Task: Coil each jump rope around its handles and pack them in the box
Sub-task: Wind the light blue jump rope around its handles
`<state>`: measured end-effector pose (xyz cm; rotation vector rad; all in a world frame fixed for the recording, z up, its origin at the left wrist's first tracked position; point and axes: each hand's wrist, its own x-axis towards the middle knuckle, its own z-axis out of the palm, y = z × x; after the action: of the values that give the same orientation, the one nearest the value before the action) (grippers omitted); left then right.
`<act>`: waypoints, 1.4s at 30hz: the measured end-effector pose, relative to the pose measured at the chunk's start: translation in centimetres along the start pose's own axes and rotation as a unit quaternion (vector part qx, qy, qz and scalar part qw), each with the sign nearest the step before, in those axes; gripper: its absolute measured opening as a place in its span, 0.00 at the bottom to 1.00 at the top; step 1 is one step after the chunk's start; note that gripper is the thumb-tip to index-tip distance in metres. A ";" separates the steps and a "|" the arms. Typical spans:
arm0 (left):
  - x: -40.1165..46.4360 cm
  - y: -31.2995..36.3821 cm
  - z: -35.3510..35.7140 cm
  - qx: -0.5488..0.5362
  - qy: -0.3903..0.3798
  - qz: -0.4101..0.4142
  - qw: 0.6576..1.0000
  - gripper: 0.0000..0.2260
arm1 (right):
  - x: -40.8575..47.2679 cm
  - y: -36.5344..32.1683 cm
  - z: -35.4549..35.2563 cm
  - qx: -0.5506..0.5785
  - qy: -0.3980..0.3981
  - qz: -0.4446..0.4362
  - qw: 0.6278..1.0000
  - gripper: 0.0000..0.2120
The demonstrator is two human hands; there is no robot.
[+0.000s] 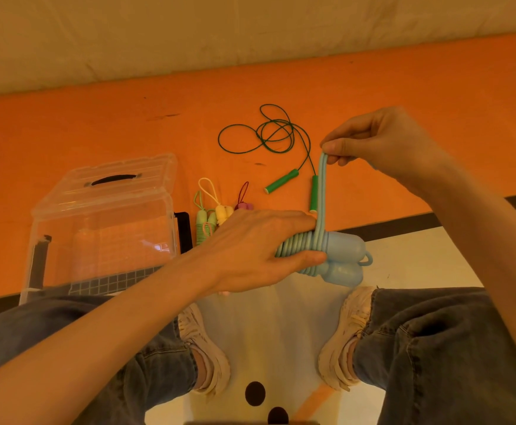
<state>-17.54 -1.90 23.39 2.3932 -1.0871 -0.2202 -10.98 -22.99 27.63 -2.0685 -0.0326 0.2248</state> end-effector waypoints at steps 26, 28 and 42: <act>1.0 -1.1 -1.7 -0.262 0.305 -0.176 0.899 0.22 | -1.0 -0.5 -0.6 -0.042 -0.040 0.048 0.997 0.02; 1.2 -1.2 -2.0 -0.271 0.309 -0.179 0.894 0.19 | -1.2 -0.6 -0.7 -0.046 -0.065 0.038 0.996 0.03; 1.4 -1.5 -2.2 -0.279 0.317 -0.209 0.882 0.20 | -1.8 -0.6 -1.0 0.022 -0.155 0.003 0.988 0.14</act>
<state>-14.88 -1.23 24.60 1.9071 -0.1558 0.1031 -12.53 -23.76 28.88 -1.9721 -0.2091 0.5445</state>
